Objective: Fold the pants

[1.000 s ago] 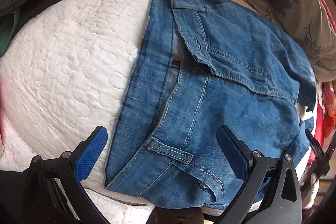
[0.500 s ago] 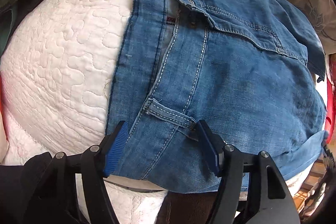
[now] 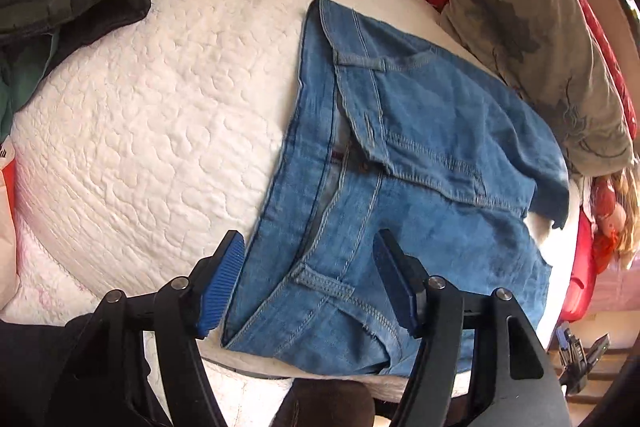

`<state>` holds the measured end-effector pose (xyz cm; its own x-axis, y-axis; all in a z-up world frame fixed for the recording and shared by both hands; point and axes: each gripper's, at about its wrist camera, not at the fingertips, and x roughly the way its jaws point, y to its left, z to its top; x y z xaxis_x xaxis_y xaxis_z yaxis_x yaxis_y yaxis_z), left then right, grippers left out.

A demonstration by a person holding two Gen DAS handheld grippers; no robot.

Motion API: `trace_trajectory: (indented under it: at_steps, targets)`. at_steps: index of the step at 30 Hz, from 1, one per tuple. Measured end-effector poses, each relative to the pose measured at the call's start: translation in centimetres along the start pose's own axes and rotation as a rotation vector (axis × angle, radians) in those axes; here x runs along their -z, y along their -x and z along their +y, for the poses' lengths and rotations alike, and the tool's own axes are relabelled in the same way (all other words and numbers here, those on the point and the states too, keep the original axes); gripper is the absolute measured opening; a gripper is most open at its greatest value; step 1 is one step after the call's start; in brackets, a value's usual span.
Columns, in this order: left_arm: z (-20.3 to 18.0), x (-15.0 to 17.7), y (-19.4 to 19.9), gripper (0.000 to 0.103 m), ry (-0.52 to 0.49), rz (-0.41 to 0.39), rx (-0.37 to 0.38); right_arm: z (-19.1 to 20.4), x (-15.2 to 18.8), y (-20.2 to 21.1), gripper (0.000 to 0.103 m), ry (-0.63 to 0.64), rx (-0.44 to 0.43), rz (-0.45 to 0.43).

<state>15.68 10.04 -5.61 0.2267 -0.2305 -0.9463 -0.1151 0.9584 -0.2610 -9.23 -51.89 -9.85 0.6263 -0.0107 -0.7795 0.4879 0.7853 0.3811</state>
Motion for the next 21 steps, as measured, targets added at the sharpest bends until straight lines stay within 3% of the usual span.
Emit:
trace_trajectory:
  at_steps: [3, 9, 11, 14, 18, 19, 20, 21]
  targets:
    - [0.4, -4.1, -1.1, 0.067, 0.048, 0.027, 0.004, 3.1, -2.5, -2.9, 0.044, 0.008, -0.043, 0.031]
    - [-2.1, -10.2, -8.2, 0.067, 0.103, 0.102, -0.024, 9.9, -10.3, -10.9, 0.045, 0.043, -0.095, 0.065]
    - [-2.5, -11.8, -9.6, 0.067, 0.103, 0.105, -0.045, 11.9, -13.0, -14.1, 0.053, 0.067, -0.087, 0.072]
    - [-2.6, -13.7, -10.8, 0.067, 0.103, 0.1, -0.04, 14.3, -16.0, -19.3, 0.053, 0.103, -0.035, 0.102]
    - [-2.5, -14.8, -12.2, 0.067, 0.092, 0.112, -0.04, 16.7, -16.7, -24.5, 0.054, 0.173, -0.006, 0.169]
    - [-2.6, -14.9, -12.7, 0.067, 0.084, 0.114, -0.048, 17.8, -16.3, -24.9, 0.042, 0.246, 0.004, 0.16]
    - [-2.8, -14.9, -12.9, 0.067, 0.076, 0.106, -0.074, 19.1, -16.0, -25.0, 0.009, 0.338, 0.041, 0.144]
    - [-3.1, -14.9, -12.9, 0.067, 0.069, 0.092, -0.1, 20.1, -16.0, -25.1, 0.007, 0.41, 0.05, 0.14]
